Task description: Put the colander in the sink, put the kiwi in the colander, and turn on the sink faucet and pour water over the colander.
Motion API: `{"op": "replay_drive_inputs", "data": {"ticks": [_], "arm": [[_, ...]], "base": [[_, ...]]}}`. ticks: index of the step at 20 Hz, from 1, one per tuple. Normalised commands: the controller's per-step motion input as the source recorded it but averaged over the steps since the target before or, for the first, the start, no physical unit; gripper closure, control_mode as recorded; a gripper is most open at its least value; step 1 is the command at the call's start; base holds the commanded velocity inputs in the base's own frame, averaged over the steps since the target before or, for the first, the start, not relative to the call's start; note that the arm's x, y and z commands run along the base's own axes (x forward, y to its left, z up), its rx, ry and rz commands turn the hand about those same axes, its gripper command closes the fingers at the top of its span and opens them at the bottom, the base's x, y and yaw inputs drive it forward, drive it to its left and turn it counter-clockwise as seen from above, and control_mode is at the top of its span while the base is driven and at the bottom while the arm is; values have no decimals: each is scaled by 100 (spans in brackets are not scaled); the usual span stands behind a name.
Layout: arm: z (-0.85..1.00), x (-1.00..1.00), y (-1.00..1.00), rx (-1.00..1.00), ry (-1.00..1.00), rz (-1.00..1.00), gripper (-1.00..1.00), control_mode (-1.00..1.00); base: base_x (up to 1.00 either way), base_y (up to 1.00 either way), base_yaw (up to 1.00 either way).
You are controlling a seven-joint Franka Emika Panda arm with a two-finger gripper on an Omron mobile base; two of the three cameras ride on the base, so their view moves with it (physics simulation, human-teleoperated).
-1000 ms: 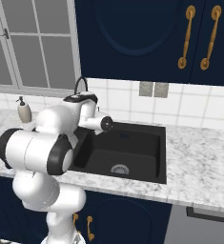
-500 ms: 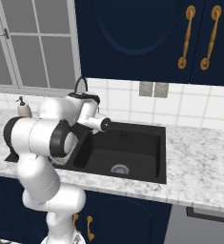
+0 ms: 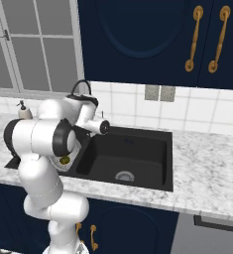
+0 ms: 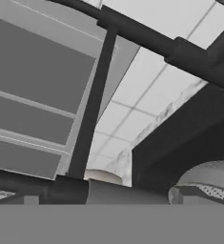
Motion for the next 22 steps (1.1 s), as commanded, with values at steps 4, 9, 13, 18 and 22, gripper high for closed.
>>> {"op": "replay_drive_inputs", "data": {"ticks": [4, 9, 13, 18, 22], "arm": [[0, 31, 59, 0, 3, 0, -100, -100], [0, 37, 48, 0, 2, 0, -100, -100], [0, 10, -17, 5, 0, 0, -100, -100], [2, -3, -85, 15, 0, 0, -100, -100], [1, -3, -100, 7, 9, -2, -100, -100]], "base": [[0, 0, 0], [0, 0, 0], [0, 0, 0], [0, 0, 0], [0, 0, 0]]}}
